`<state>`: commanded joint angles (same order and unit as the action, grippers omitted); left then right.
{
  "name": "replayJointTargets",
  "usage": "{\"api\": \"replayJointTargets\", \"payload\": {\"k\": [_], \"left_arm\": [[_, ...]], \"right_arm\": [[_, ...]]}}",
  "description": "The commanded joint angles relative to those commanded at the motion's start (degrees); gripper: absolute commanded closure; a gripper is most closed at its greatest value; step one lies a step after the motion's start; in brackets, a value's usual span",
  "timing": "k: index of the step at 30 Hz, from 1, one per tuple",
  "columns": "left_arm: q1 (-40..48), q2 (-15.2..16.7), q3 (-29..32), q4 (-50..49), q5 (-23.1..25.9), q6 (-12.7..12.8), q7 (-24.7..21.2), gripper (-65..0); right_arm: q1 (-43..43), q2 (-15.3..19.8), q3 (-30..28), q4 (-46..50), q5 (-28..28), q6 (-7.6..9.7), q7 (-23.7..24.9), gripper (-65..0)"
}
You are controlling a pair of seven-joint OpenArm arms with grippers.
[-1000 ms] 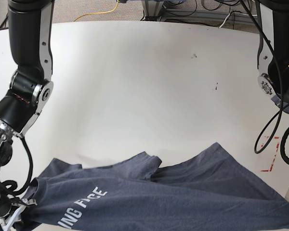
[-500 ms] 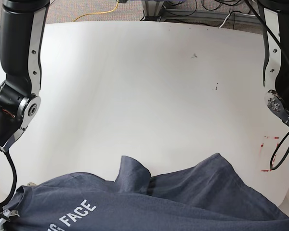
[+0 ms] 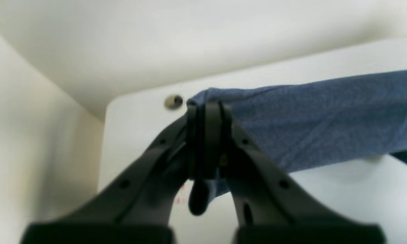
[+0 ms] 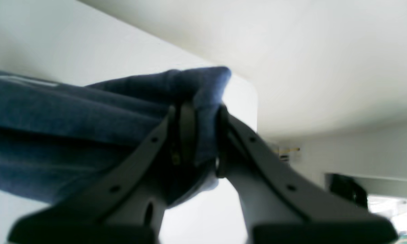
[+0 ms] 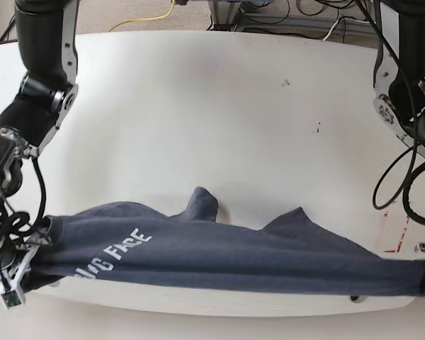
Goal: Layout the t-shirt on the table in an organized manner, then fold the t-shirt properly
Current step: 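Lift the t-shirt with both grippers, pulling them apart to stretch it, then lay the stretched t-shirt flat and open both grippers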
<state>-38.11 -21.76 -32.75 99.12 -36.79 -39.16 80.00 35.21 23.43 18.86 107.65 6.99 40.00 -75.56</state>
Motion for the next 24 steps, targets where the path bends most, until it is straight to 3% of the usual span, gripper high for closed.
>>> {"api": "replayJointTargets", "payload": {"k": [6,18,24], "left_arm": [[12.9,1.6,-1.8,4.7,-1.0,-0.8,0.0,0.0],[36.5,2.1,-9.1,6.4,-12.4,-0.8,0.0,0.0],[44.1,1.8,-12.0,6.3,-14.9,-0.8,0.0,0.0]], "right_arm": [[-13.0,-4.3,3.7,7.9,0.0,0.0,-0.1,-6.7],[-31.1,-10.8,7.6,8.1,-0.1,0.0,-0.1,-6.7],[-37.3,-13.0,7.6,8.1,-0.4,0.0,0.1,-7.1]]}}
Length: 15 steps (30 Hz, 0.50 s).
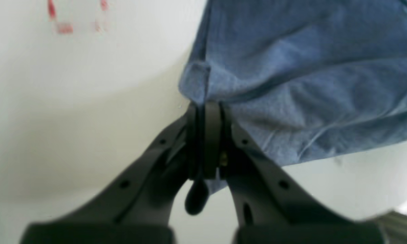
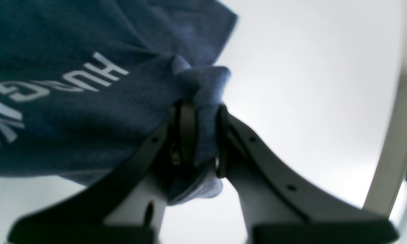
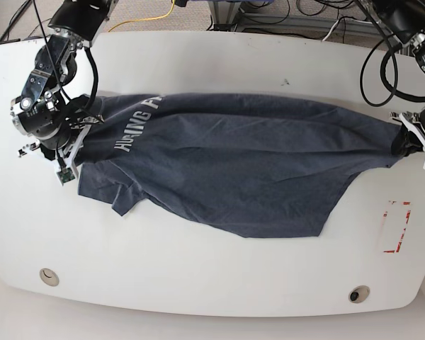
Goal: Layout the t-shirt on the table in an organized manner, then fold the t-shirt properly
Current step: 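Lay the stretched t-shirt flat and open both grippers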
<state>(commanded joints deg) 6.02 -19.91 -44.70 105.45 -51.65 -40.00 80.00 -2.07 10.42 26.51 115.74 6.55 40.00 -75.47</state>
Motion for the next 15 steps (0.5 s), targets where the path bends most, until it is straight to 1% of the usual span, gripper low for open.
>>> {"api": "replayJointTargets", "payload": {"k": [4,7,11,13,15], "left_arm": [[3.0,-0.1,-0.9,0.0,0.0,0.0,0.0,0.0],[4.7,-0.4,-1.3,0.0,0.0,0.0,0.0,0.0],[6.6,-2.5,-1.1,0.0,0.0,0.0,0.0,0.0],[7.1,-2.8,-1.0,0.0,0.0,0.0,0.0,0.0],[7.6,-3.0,-1.0,0.0,0.0,0.0,0.0,0.0]], "right_arm": [[-3.0,-0.7,0.0,0.0,-0.1,0.0,0.0,-8.2],[-5.0,-0.8,0.1,0.0,-0.1,0.0,0.1,-13.2],[-7.6,-2.2,1.8,0.0,-0.2,0.0,0.1,-24.4],[-8.3,-2.8,3.5,0.0,-0.2,0.0,0.1,-29.2],[-8.6,-3.6,5.8,0.0,-0.2,0.0,0.1,-35.8]]}}
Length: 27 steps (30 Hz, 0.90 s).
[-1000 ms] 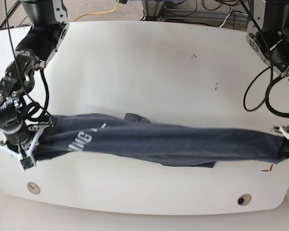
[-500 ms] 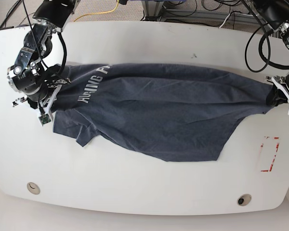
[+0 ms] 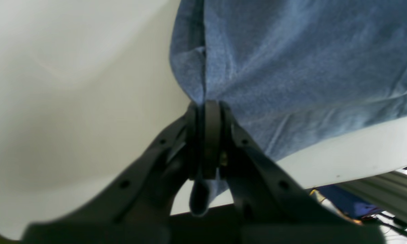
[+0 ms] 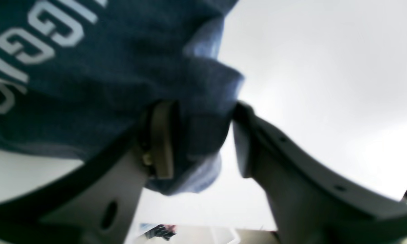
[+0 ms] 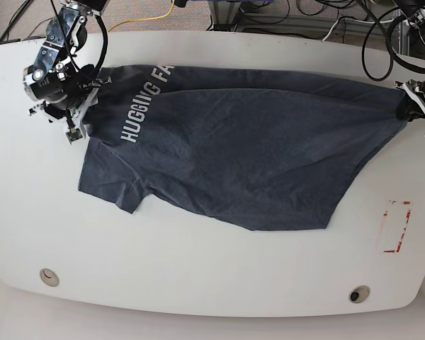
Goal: Layout the t-shirt on the table in an organized manner, then fold the t-shirt properly
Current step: 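Lay the stretched t-shirt flat and open both grippers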
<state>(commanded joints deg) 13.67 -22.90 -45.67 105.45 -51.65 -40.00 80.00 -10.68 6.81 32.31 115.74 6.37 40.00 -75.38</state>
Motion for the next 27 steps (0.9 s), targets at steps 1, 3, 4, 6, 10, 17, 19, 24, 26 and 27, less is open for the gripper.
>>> {"api": "replayJointTargets", "payload": {"k": [1,3,4,6,10,17,19,24,26,27], "left_arm": [[0.1,0.0,0.0,0.0,0.0,0.0,0.0,0.0],[0.6,-0.8,0.1,0.0,0.0,0.0,0.0,-1.4],[0.7,-1.8,0.1,0.0,0.0,0.0,0.0,-6.0],[0.7,-2.5,0.5,0.0,0.0,0.0,0.0,-12.2],[0.7,-3.9,1.0,0.1,0.1,0.0,0.0,-25.3],[2.0,-5.3,-1.3,0.1,0.1,0.0,0.0,-28.7],[1.8,-5.3,-1.7,0.1,0.1,0.0,0.0,-28.7],[-1.6,-5.3,-1.5,0.1,0.1,0.0,0.0,-28.7],[-4.0,-5.1,-1.0,0.1,0.1,0.0,0.0,-28.7],[-5.2,-5.0,-0.4,0.0,0.3,0.0,0.0,-28.7]], "right_arm": [[0.0,-0.1,0.7,0.0,0.0,0.0,0.0,-38.4],[0.0,-0.1,2.4,0.0,0.0,0.0,0.0,-44.1],[0.0,-0.1,3.5,0.0,0.1,0.0,0.0,-47.7],[0.3,0.0,4.7,0.1,0.4,0.0,0.0,-51.0],[1.3,0.1,5.8,0.2,0.4,0.0,0.0,-56.0],[5.9,0.5,6.0,-0.2,0.5,0.0,0.0,-56.9],[7.9,0.5,5.9,-0.9,0.5,0.0,0.0,-56.9],[15.3,0.6,5.9,-7.2,0.4,0.0,0.0,-56.4],[18.0,0.8,5.9,-10.6,0.4,0.0,0.0,-56.4],[19.5,1.1,5.9,-12.2,0.4,0.0,0.0,-56.4]]}}
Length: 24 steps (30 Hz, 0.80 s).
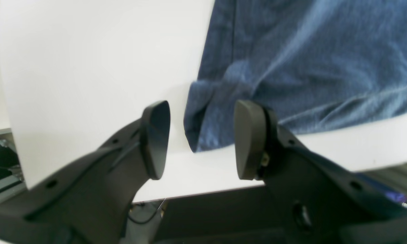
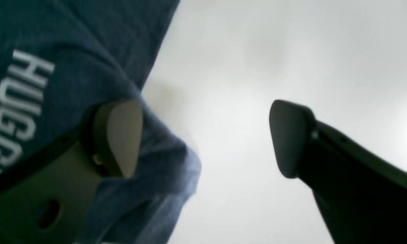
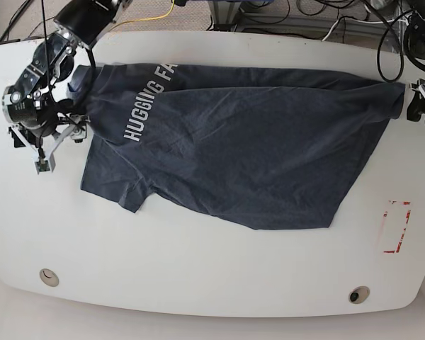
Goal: Layout the t-shirt on the table in an organized manner, then fold the t-shirt properly
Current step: 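Lay the stretched t-shirt flat and open both grippers, then grasp the t-shirt's hem edges with both grippers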
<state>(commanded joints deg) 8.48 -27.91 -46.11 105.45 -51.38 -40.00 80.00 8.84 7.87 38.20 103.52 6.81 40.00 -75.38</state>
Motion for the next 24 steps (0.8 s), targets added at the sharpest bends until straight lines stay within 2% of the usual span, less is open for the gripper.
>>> {"api": "replayJointTargets", "payload": {"k": [3,6,7,10,13,17,20,24], "left_arm": [[-4.7,0.2,3.1,-0.1,0.2,0.0,0.0,-28.7],[-9.3,1.6,6.6,-0.1,0.2,2.7,0.0,-28.7],[-11.4,2.5,7.7,-0.2,0.2,4.5,0.0,-28.7],[-15.5,4.2,9.3,-0.9,0.4,7.6,0.0,-28.9],[-19.9,6.6,10.8,-4.0,2.4,9.5,0.0,-28.9],[-24.8,9.5,11.3,-8.7,7.2,9.7,0.0,-28.9],[-28.1,11.5,11.3,-12.2,12.0,9.7,0.0,-28.7],[-30.3,12.9,11.3,-15.0,15.4,9.7,-1.8,-28.7]], "right_arm": [[4.3,1.3,0.0,-6.5,0.1,0.0,0.1,-56.4],[6.9,2.1,0.1,-12.0,0.1,0.0,1.6,-56.4],[8.1,2.6,0.1,-14.9,0.1,0.0,2.9,-56.4],[9.9,3.6,0.1,-21.0,0.1,0.0,5.5,-56.4],[12.3,4.7,0.1,-27.5,0.2,0.0,6.9,-56.4],[14.1,5.4,0.1,-32.7,0.2,0.0,7.0,-56.4],[14.3,5.0,0.1,-33.4,0.3,0.0,7.5,-56.4],[14.3,4.5,0.0,-33.4,0.3,0.0,7.6,-56.3]]}}
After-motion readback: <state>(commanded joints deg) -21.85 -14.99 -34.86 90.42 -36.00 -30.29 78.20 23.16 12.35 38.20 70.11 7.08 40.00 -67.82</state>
